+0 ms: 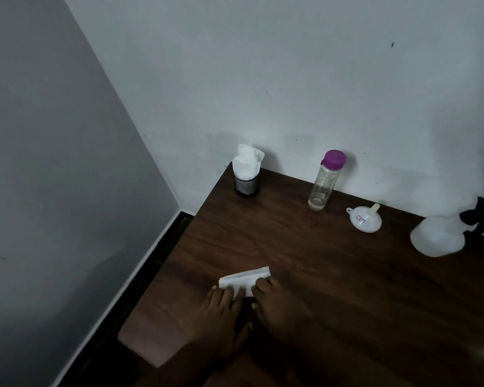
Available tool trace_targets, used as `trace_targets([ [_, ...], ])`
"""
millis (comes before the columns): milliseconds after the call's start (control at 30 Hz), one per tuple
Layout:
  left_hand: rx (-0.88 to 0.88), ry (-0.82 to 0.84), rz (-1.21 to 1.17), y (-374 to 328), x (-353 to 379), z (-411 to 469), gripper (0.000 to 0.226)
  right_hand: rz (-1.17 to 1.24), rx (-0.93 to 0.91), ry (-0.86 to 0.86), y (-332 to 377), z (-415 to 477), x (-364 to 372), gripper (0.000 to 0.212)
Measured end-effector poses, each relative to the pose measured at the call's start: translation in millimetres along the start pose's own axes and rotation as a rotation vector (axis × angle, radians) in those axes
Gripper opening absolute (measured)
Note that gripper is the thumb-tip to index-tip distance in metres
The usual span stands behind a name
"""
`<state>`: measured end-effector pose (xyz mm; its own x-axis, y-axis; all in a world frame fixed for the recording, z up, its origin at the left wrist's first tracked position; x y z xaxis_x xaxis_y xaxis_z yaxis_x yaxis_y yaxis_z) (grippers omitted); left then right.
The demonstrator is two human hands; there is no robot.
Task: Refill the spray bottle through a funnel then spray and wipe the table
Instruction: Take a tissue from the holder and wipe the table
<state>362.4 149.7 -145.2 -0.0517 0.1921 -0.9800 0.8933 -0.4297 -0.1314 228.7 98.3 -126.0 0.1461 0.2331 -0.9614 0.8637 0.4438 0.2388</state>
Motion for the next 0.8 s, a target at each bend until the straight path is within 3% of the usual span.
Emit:
trace_targets([
  [400, -0.077, -0.049, 0.032, -64.0, 5.2, -2.8, 0.073, 0.018, -0.13, 0.091, -32.7, -31.5, -6.7, 0.043],
  [533, -0.06, -0.071, 0.047, -90.7, 2.7, 4.9, 0.075, 0.032, -0.119, 0.102, -54.1, -47.4, -8.1, 0.041],
  [700, -0.026, -0.095, 0.038, -128.5, 4.2, 20.2, 0.075, 0.036, -0.096, 0.109, -86.9, -72.7, -11.5, 0.054],
  [800, 0.005, -0.117, 0.045, -154.6, 1.9, 30.3, 0.075, 0.015, -0.087, 0.056, -111.6, -90.9, -15.4, 0.044],
])
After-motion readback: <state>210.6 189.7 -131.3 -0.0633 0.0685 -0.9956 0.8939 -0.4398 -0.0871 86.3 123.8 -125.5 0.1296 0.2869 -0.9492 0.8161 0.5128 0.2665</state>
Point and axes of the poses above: each hand's wrist, its own z-axis towards the middle knuckle, its own x-axis out of the palm, y = z × x, the point moved 6 cm from there along z, towards the middle knuckle, and after that the axes turned 11 degrees about x, right-handed, at the moved point
